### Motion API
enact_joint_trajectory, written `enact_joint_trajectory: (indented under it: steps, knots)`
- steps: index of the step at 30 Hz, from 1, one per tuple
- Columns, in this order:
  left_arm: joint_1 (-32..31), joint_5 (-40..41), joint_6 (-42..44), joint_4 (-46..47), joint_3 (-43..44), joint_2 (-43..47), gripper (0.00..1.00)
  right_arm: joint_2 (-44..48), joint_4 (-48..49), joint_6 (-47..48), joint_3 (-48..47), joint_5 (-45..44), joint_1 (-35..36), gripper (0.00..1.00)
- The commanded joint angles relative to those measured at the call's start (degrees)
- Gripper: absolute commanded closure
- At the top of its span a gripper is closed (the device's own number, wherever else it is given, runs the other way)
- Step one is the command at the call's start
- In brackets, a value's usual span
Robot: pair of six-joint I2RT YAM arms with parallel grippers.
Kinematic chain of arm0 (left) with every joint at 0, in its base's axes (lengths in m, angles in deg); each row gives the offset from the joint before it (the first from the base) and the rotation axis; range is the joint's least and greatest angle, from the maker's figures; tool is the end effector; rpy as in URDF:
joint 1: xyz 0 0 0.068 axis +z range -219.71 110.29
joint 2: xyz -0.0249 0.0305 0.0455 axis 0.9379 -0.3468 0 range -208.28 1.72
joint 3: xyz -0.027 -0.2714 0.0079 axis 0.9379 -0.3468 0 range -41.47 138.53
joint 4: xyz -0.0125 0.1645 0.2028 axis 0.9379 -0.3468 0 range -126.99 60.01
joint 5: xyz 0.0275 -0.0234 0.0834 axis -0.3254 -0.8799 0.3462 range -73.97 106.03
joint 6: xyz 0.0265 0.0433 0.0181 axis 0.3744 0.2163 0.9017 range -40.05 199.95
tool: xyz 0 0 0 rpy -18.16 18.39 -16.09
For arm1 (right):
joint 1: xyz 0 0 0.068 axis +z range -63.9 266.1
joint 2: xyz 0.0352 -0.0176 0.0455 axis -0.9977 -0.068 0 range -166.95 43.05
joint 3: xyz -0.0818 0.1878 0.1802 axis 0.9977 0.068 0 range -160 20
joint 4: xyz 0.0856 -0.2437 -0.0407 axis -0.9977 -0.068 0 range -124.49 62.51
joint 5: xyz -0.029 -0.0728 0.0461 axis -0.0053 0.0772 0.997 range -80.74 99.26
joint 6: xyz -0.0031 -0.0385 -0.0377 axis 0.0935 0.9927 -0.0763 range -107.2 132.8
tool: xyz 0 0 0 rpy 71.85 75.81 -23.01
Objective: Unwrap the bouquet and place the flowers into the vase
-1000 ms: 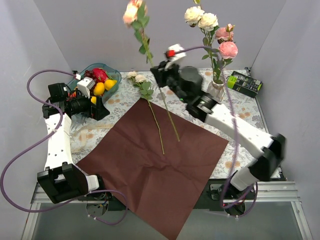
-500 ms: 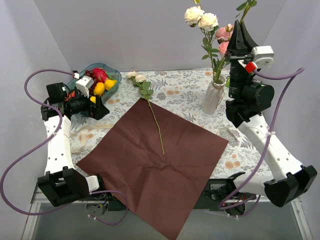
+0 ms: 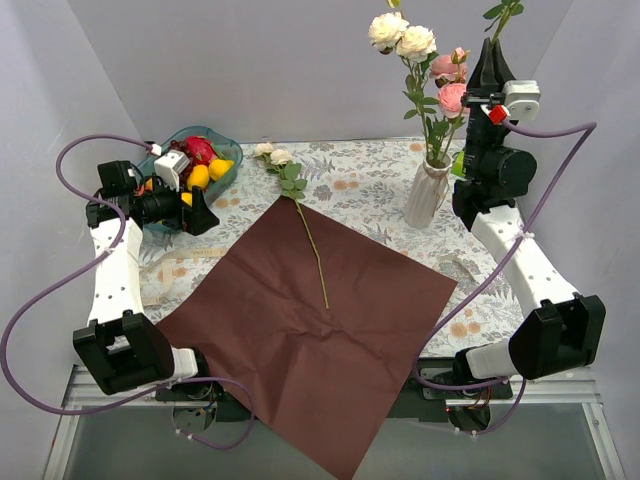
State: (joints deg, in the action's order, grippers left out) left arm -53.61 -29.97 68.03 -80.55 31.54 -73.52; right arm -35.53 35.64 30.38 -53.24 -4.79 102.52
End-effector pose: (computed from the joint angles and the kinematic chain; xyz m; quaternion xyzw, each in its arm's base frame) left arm 0.2565 0.0473 0.3407 -0.0902 0.8766 -0.3593 0.3070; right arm 0.2663 0.0695 0.5011 0.0318 0.2977 -0.0436 0.9531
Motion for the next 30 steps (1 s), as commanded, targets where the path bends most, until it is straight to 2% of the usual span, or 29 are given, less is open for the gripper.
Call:
enact_joint_trajectory:
  steps: [1, 13, 24, 25, 26, 27, 28, 30]
  knots:
    - [-0.19, -0.93, 1.55, 0.12, 3.10, -0.78, 0.02, -0.86, 7.70, -2.55, -0.95, 2.26, -0.96, 0.99]
    - [-0.19, -0.23, 3.57, -1.55, 4.68, -2.98, 0.02, -4.29, 13.77, -2.12, 1.77, 2.00, -1.22, 0.99]
    - [-0.19, -0.94, 3.75, -2.34, 4.16, -2.72, 0.02, -3.24, 14.31, -1.06, 8.28, 2.27, -1.04, 0.97]
    - [-0.10, -0.94, 3.84, -2.43, 4.24, -2.63, 0.02, -2.98, 13.60, -1.32, 8.63, 2.09, -0.96, 0.88]
    - [-0.10, -0.94, 3.84, -2.52, 4.33, -2.63, 0.02, -2.19, 12.46, -1.67, 9.15, 1.92, -0.87, 0.75]
    - [-0.19, -1.02, 3.84, -2.69, 4.42, -2.54, 0.02, -1.58, 10.28, -2.02, 9.16, 1.31, -0.61, 0.56]
    - [-0.10, -1.20, 3.84, -2.61, 4.51, -2.45, 0.02, -0.87, 4.69, -2.03, 8.81, 0.43, -0.34, 0.43]
    - [-0.19, -1.37, 3.58, -2.70, 4.51, -2.28, 0.02, 0.80, -1.15, -2.46, 7.67, -2.72, 0.53, 0.25]
